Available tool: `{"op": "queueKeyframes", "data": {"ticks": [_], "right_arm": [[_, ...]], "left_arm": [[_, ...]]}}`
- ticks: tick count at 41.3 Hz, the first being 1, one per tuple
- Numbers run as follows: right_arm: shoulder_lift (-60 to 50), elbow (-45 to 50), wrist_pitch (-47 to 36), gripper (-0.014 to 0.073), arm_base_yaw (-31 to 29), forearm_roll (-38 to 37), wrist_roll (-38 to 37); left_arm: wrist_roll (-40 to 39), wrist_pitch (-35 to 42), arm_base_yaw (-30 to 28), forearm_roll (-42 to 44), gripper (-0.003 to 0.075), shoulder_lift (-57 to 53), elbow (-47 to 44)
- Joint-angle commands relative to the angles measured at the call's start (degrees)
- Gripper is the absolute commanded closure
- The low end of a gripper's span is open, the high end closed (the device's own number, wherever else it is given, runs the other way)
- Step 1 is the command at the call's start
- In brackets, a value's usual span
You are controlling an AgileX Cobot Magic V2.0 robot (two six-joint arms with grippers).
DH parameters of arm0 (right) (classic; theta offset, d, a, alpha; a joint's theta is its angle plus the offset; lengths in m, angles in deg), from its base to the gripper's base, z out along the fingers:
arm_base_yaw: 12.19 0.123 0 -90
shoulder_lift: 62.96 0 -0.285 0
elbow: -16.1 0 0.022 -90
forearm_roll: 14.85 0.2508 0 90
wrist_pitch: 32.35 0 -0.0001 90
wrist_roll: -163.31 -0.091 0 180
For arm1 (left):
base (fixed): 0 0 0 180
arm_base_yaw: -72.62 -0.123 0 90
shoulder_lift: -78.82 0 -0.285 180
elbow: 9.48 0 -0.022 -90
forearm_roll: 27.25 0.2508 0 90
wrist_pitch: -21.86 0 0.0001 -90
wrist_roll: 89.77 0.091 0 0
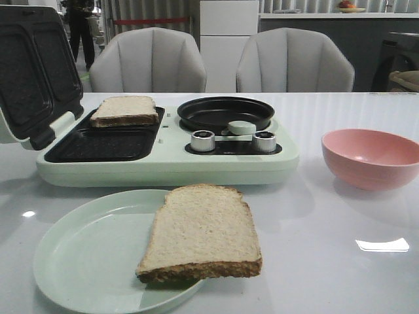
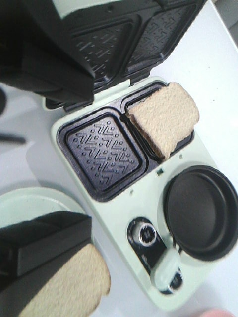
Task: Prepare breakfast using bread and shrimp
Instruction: 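Open the left gripper and withdraw it from the grill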
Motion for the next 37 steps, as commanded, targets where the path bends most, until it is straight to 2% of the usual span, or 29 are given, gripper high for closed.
{"op": "queueKeyframes", "data": {"ticks": [1,17,30,37], "right_arm": [[-0.10,-1.66,-3.51,-0.0016,-0.21,-1.26,0.50],[-0.10,-1.66,-3.29,-0.0016,-0.21,-1.26,0.50],[-0.10,-1.66,-2.99,-0.0016,-0.21,-0.33,0.50],[0.23,-3.57,1.44,-0.0016,0.66,5.19,1.78]], "left_arm": [[-0.17,3.00,0.30,-2.54,0.0198,-6.85,-2.44],[-0.17,9.14,0.30,-12.56,0.0198,-28.86,-22.30],[-0.17,10.30,0.30,-13.27,0.0199,-35.79,-27.34],[-0.17,10.80,0.30,-12.28,0.0199,-35.79,-27.34]]}}
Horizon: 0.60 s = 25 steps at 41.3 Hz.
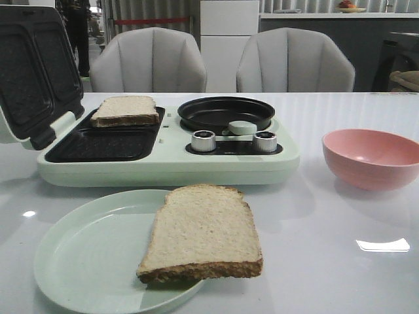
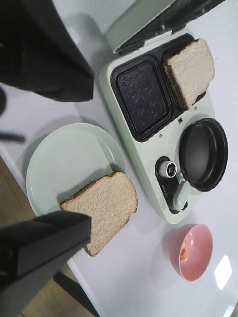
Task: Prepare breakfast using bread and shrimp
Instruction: 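Open the left gripper and withdraw it from the grill, then reach the right gripper to the second bread slice on the plate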
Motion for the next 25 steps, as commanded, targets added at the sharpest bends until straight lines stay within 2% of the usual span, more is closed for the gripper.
{"op": "queueKeyframes", "data": {"ticks": [1,10,25], "right_arm": [[0.40,-3.37,-0.48,-0.0016,0.89,3.54,2.32],[6.17,-6.15,4.02,-0.0015,5.49,16.45,9.47],[21.61,-6.31,3.81,-0.0013,11.41,41.56,26.71]], "left_arm": [[-0.17,5.24,0.30,0.58,0.0199,0.19,1.58],[-0.17,6.55,0.30,1.46,0.0199,0.19,1.58],[-0.17,6.55,0.30,1.71,0.0199,0.19,1.58]]}}
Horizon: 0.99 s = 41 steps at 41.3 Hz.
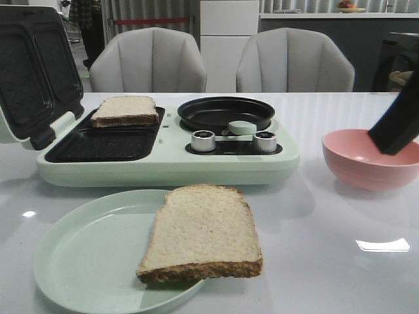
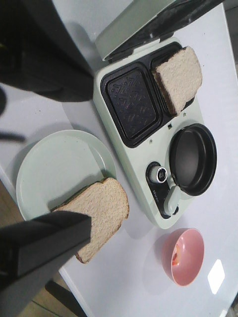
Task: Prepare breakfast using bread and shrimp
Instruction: 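Reach the right gripper to the second bread slice on the plate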
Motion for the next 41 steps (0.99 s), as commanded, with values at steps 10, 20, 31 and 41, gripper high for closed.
{"op": "queueKeyframes", "data": {"ticks": [10,20,31,41], "right_arm": [[12.25,-2.08,-2.29,-0.0013,0.88,23.18,17.95],[19.54,-2.08,-1.18,-0.0013,0.88,39.05,31.32],[26.34,-2.32,-0.25,-0.0013,0.88,47.86,38.67],[31.74,-4.24,0.94,-0.0013,1.00,49.81,38.86]], "left_arm": [[-0.17,5.03,0.30,0.14,0.0199,0.19,1.62],[-0.17,5.25,0.30,0.14,0.0199,0.19,1.62],[-0.17,6.09,0.30,0.14,0.0199,0.19,1.62],[-0.17,6.09,0.30,0.14,0.0199,0.19,1.62]]}}
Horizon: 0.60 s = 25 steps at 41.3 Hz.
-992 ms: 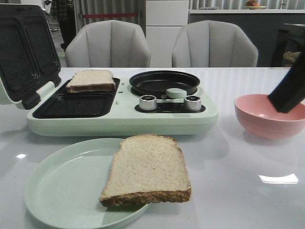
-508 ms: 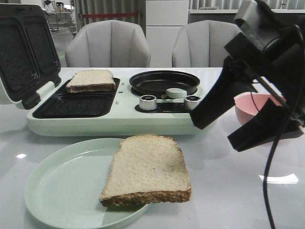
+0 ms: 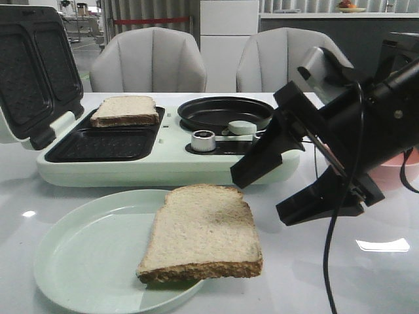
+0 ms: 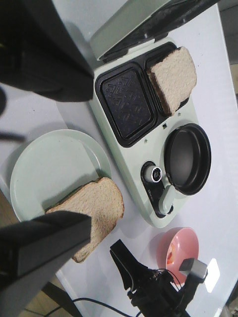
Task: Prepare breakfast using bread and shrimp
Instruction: 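Reach the right gripper to the second bread slice on the plate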
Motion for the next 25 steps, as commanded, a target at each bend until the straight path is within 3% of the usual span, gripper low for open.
{"op": "queueKeyframes", "data": {"ticks": [1,25], "right_arm": [[-0.33,-2.31,3.29,-0.0013,0.12,3.16,1.27],[9.32,-7.48,6.70,-0.0013,2.90,5.38,1.27]], "left_arm": [[-0.17,4.98,0.30,0.14,0.0199,0.19,1.62],[-0.17,5.05,0.30,0.14,0.0199,0.19,1.62]]}}
